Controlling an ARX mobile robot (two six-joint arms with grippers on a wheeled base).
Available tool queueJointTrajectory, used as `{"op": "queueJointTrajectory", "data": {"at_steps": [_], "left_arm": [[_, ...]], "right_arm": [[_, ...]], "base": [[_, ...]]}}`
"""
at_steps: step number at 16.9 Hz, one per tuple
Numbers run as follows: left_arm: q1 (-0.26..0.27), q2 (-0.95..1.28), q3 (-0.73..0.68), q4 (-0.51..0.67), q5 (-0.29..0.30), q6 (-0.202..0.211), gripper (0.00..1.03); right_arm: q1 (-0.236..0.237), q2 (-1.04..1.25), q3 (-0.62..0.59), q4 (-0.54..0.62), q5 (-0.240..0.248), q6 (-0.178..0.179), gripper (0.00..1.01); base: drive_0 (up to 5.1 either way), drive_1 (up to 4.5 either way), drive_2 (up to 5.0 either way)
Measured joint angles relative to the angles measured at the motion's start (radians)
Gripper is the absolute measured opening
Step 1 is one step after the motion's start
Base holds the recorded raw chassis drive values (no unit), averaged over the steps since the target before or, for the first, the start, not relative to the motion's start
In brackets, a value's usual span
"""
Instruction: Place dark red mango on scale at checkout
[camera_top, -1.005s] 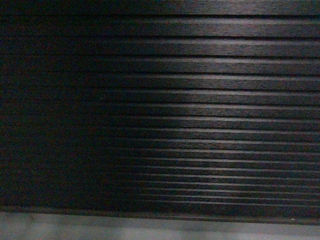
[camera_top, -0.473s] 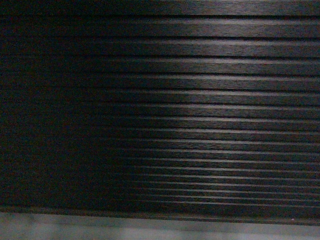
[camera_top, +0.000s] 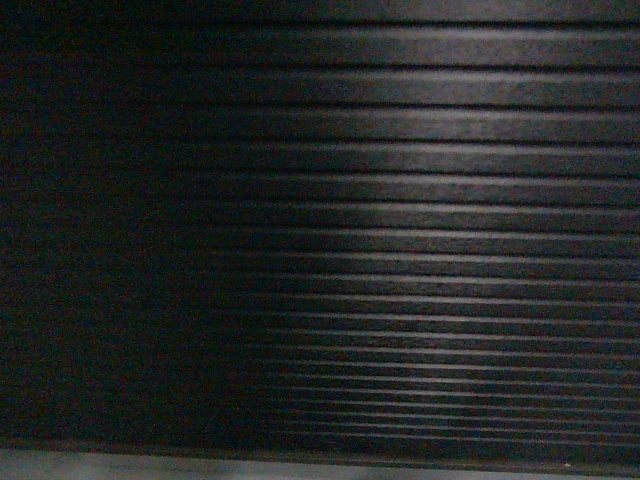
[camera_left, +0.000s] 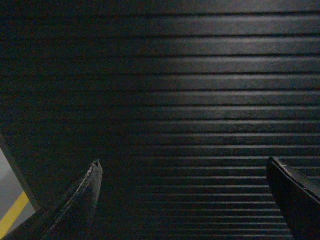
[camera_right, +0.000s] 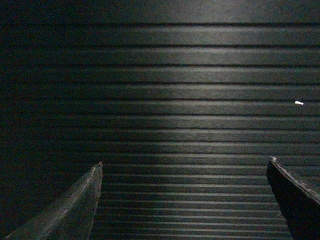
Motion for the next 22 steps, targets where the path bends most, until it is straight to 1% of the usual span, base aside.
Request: {"op": "queueJointTrajectory", "data": {"at_steps": [22], "left_arm": [[0.0, 0.0, 0.0, 0.004, 0.0, 0.0, 0.98]], "right_arm": [[0.0, 0.0, 0.0, 0.005, 0.0, 0.0, 0.98]], "base": [[0.0, 0.0, 0.0]]}}
